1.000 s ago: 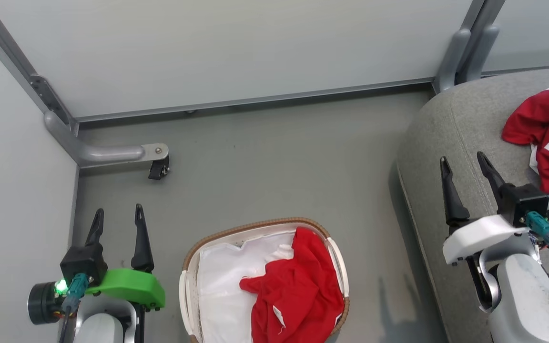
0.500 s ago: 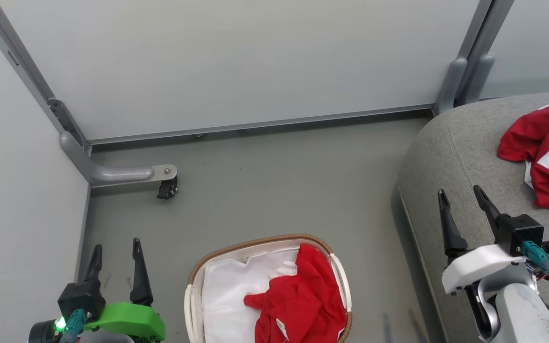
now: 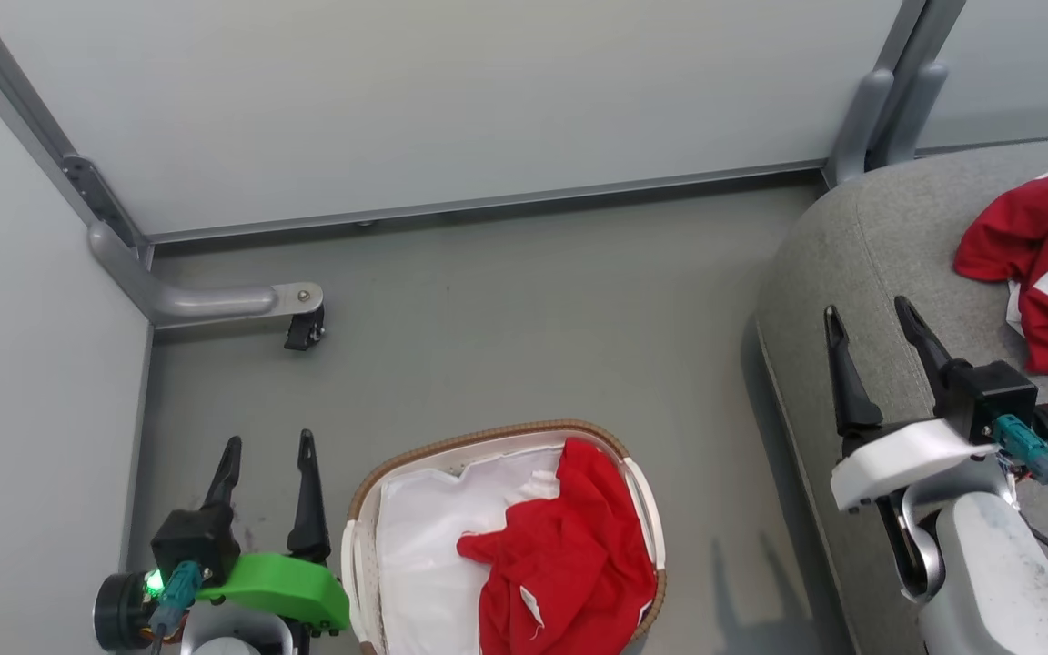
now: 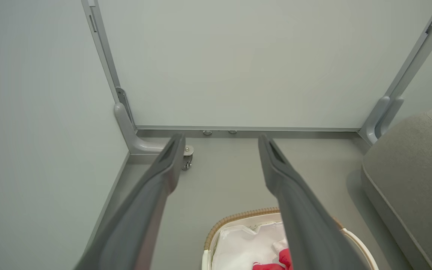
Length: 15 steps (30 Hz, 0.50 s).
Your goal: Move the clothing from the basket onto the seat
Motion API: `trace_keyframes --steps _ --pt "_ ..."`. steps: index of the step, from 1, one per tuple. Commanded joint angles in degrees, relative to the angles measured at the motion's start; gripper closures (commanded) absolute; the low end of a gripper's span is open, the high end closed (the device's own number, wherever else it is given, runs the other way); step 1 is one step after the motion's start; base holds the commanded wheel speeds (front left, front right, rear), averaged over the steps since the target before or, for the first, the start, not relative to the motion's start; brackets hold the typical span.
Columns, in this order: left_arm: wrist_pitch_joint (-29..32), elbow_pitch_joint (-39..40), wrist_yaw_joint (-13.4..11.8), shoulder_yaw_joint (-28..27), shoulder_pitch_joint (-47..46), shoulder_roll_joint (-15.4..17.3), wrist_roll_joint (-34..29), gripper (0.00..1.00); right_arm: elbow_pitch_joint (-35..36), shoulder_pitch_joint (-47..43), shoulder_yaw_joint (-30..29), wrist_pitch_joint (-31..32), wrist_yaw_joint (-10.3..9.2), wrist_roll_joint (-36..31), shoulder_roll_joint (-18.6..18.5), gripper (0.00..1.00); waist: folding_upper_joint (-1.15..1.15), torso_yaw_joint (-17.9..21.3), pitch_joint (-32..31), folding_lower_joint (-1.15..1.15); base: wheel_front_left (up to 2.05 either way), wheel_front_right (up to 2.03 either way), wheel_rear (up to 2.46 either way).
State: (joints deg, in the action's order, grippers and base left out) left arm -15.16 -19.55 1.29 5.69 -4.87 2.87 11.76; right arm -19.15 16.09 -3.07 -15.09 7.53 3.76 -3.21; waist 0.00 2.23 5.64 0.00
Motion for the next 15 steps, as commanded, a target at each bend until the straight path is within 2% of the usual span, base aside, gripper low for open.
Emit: trace_keyframes --steps 1,15 --pt "0.02 -0.45 0.36 0.59 -1.39 0.1 0.58 0.0 0.55 1.07 0.11 -0.11 -0.08 0.23 -0.13 0.0 0.0 0.81 2.24 0.0 0.0 0.0 0.0" --pt "0.01 -9.08 4.4 9.67 -12.3 0.14 2.13 0.0 5.56 10.47 3.13 -0.11 -0.08 1.66 0.22 0.0 0.0 6.46 15.18 0.0 0.0 0.0 0.0"
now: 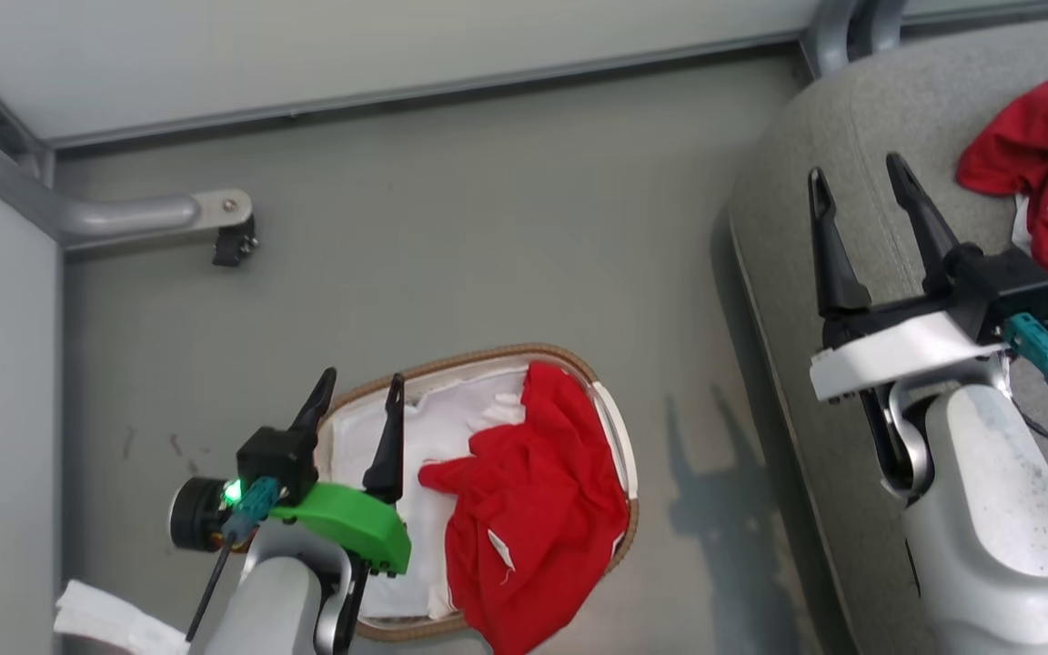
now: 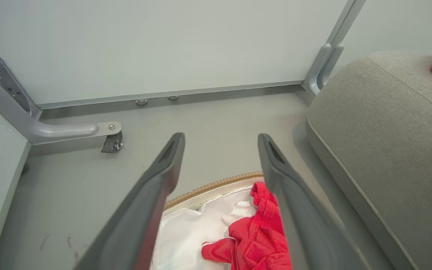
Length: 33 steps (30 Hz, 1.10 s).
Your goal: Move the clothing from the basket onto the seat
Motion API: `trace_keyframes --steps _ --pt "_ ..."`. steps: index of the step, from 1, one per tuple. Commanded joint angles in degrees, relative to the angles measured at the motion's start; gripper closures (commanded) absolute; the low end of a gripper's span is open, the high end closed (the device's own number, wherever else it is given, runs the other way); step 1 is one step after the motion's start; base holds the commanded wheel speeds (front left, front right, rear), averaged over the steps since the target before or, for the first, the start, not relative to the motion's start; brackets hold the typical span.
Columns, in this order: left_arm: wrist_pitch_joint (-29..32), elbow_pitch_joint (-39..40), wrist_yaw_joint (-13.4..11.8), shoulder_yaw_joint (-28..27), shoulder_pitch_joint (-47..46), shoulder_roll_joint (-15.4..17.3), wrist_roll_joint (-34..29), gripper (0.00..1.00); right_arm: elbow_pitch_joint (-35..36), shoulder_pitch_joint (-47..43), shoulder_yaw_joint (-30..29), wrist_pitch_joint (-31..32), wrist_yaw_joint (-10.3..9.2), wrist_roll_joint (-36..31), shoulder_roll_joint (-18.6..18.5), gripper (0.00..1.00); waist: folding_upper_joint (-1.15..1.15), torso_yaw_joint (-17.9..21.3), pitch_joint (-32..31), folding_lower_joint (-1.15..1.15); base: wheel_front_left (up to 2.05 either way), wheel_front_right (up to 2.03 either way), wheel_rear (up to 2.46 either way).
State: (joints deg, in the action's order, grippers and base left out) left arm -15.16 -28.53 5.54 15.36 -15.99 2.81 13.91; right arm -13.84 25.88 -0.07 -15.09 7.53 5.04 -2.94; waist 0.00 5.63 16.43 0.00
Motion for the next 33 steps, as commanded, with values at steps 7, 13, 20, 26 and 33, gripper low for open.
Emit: trace_keyframes --steps 7,13,20,26,33 --pt "0.02 -6.88 1.5 3.48 -7.71 0.27 -0.21 0.0 2.61 4.75 1.96 -0.11 -0.08 2.32 -0.05 0.0 0.0 6.37 10.93 0.0 0.0 0.0 0.0" --pt "0.02 -14.14 1.93 6.24 -13.04 0.45 0.26 0.0 4.41 7.75 3.64 -0.11 -0.08 4.3 -0.04 0.0 0.0 9.36 15.67 0.0 0.0 0.0 0.0" --pt "0.02 -22.17 1.98 11.53 -18.98 1.15 3.81 0.0 6.81 10.05 4.68 -0.11 -0.08 6.36 -0.04 0.0 0.0 12.53 20.62 0.0 0.0 0.0 0.0" --pt "0.38 -28.82 1.99 16.09 -23.74 2.13 6.74 0.0 9.01 11.52 5.36 -0.11 -0.08 8.34 -0.03 0.0 0.0 14.82 24.33 0.0 0.0 0.0 0.0" --pt "2.64 -35.3 2.0 19.41 -27.93 3.94 9.26 0.0 10.95 12.67 5.62 -0.11 -0.08 9.35 -0.02 0.0 0.0 16.5 27.97 0.0 0.0 0.0 0.0"
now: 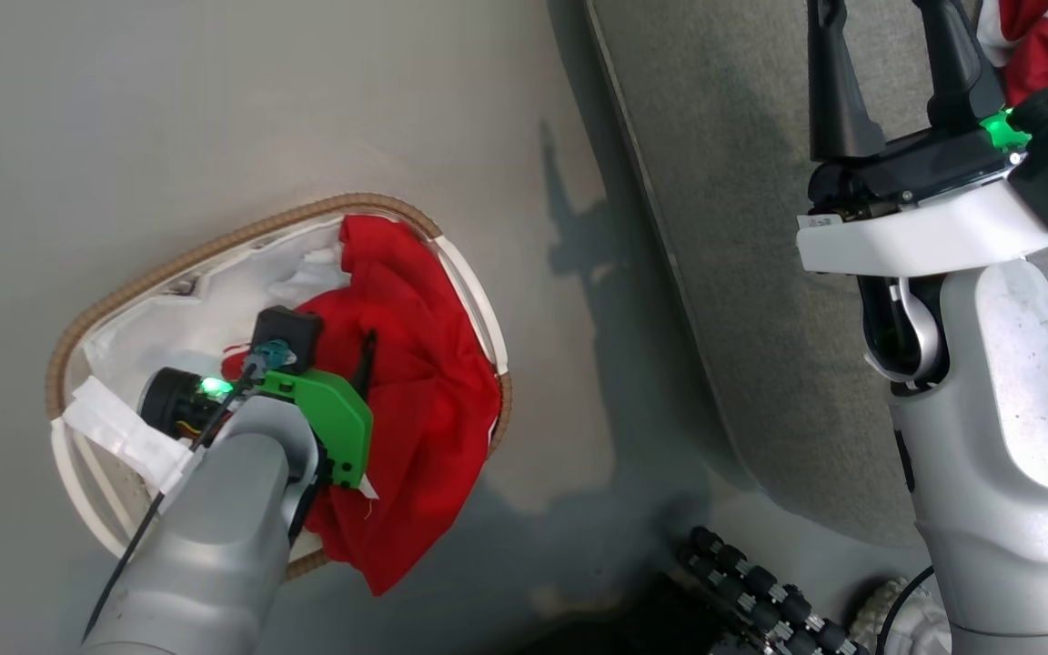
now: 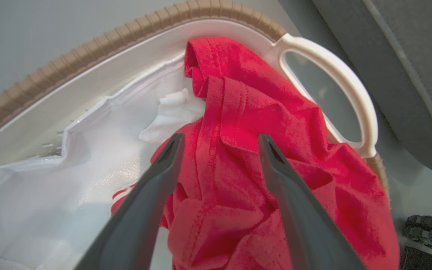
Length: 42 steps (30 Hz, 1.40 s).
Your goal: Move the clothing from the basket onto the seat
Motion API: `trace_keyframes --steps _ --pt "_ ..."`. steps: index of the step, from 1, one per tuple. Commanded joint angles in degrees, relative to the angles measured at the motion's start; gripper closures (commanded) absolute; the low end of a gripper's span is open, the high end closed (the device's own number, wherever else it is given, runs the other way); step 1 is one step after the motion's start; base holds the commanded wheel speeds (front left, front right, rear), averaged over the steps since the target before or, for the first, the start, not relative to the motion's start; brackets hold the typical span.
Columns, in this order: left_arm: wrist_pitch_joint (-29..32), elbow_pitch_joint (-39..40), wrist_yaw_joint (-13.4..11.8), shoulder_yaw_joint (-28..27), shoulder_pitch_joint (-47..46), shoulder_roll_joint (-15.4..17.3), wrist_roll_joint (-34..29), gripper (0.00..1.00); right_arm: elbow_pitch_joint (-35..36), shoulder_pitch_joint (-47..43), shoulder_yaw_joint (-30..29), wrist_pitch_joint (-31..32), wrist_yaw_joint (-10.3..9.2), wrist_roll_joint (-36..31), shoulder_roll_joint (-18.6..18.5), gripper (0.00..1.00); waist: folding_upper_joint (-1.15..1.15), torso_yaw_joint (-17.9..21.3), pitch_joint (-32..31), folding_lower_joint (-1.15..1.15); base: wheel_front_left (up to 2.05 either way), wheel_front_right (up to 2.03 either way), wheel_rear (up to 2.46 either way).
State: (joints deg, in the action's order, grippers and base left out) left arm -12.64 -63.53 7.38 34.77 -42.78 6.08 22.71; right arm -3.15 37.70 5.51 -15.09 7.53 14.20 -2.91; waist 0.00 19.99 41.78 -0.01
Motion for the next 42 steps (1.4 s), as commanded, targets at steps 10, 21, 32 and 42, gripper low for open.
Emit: trace_keyframes --steps 10,21,32,42 --pt "5.86 -5.38 0.17 3.82 -4.57 1.76 2.7 0.0 1.68 1.74 -0.08 -0.11 -0.08 1.59 -0.06 0.0 0.0 3.26 6.54 0.01 0.0 0.0 0.0" --pt "10.19 -8.35 0.16 6.99 -8.03 2.58 2.0 0.0 4.55 3.41 -0.37 -0.11 -0.08 3.02 -0.07 0.0 0.0 4.04 9.97 0.01 0.0 0.0 0.0" --pt "12.76 -9.46 0.16 9.42 -9.64 2.92 2.3 0.0 6.9 1.92 -1.81 -0.11 -0.08 3.1 -0.07 0.0 0.0 3.54 11.47 0.01 0.0 0.0 0.0" --pt "11.67 -9.8 0.09 10.74 -10.29 3.04 2.86 1.0 6.63 1.88 -1.96 -0.11 -0.08 3.59 -0.07 0.0 0.0 3.57 11.59 0.01 0.0 0.0 0.0"
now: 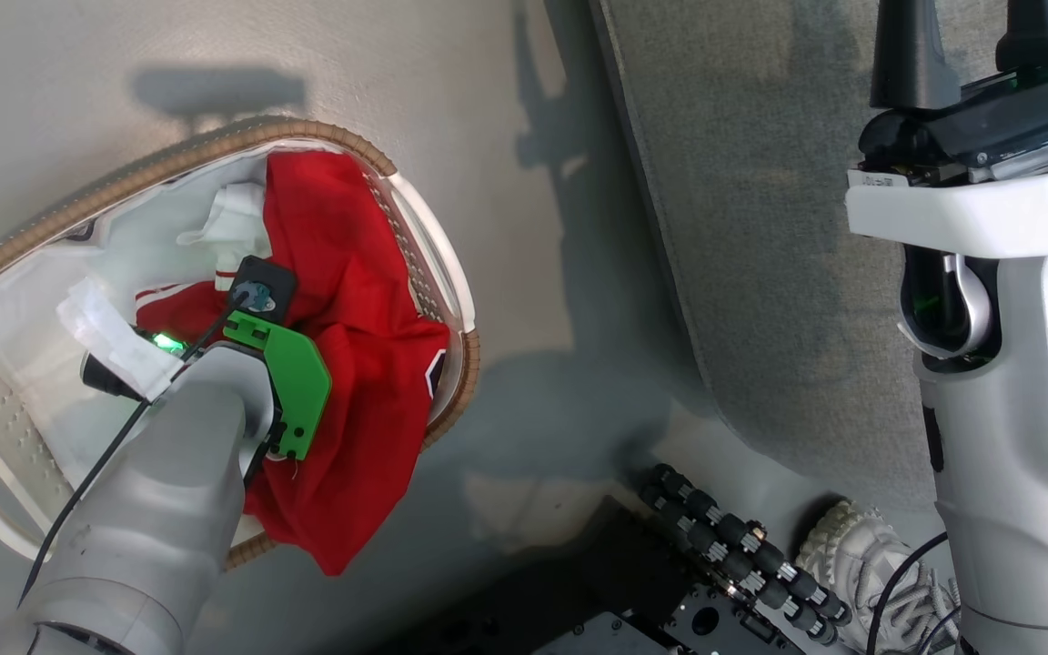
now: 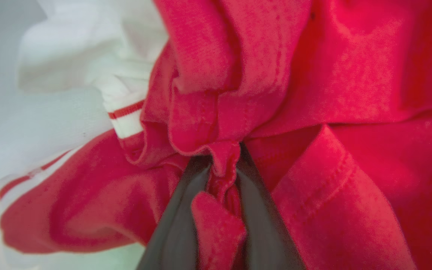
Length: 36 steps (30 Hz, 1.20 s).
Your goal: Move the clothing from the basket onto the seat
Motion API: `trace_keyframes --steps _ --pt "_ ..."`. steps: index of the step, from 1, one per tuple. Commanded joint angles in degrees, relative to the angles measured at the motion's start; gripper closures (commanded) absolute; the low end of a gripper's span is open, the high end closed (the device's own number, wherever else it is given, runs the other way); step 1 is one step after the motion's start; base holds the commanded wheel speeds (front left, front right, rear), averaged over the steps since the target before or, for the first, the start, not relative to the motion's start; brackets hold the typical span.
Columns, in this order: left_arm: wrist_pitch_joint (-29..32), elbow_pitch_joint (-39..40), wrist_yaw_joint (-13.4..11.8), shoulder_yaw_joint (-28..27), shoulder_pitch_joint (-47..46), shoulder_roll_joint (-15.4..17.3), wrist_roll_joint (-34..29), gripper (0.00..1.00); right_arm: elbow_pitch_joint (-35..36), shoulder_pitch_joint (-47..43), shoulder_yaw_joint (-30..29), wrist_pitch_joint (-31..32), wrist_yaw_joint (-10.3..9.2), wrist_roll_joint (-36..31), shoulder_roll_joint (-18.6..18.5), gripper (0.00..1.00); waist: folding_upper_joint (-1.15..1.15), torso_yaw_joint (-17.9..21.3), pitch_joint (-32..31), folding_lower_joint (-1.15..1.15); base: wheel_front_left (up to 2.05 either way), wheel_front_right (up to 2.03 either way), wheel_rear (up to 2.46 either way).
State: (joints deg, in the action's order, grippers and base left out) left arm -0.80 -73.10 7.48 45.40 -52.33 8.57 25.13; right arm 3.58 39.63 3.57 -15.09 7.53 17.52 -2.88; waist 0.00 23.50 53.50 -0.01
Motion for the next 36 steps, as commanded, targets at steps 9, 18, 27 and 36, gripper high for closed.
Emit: trace_keyframes --steps 9,18,27,36 --pt "-5.8 -0.19 -0.04 -0.01 -0.12 -0.07 1.45 1.0 -1.95 1.82 1.65 -0.11 -0.08 0.54 -0.12 0.0 0.0 0.85 -3.68 0.01 0.0 0.0 0.0" --pt "-10.49 0.54 -0.02 0.09 3.1 -3.32 3.35 1.0 -4.94 -0.9 1.91 -0.11 -0.08 -3.15 -0.13 0.0 0.0 -2.82 -11.95 0.01 0.0 0.0 0.0" --pt "-13.43 3.55 -0.01 1.13 8.07 -5.26 6.37 1.0 -9.2 -4.97 1.65 -0.11 -0.08 -6.21 -0.16 0.0 0.0 -7.69 -21.17 0.01 0.0 0.0 0.0" --pt "-14.46 6.86 -0.01 0.91 11.86 -5.6 9.23 1.0 -12.72 -9.91 0.79 -0.11 -0.08 -8.19 -0.16 0.0 0.0 -11.15 -29.03 0.01 0.0 0.0 0.0"
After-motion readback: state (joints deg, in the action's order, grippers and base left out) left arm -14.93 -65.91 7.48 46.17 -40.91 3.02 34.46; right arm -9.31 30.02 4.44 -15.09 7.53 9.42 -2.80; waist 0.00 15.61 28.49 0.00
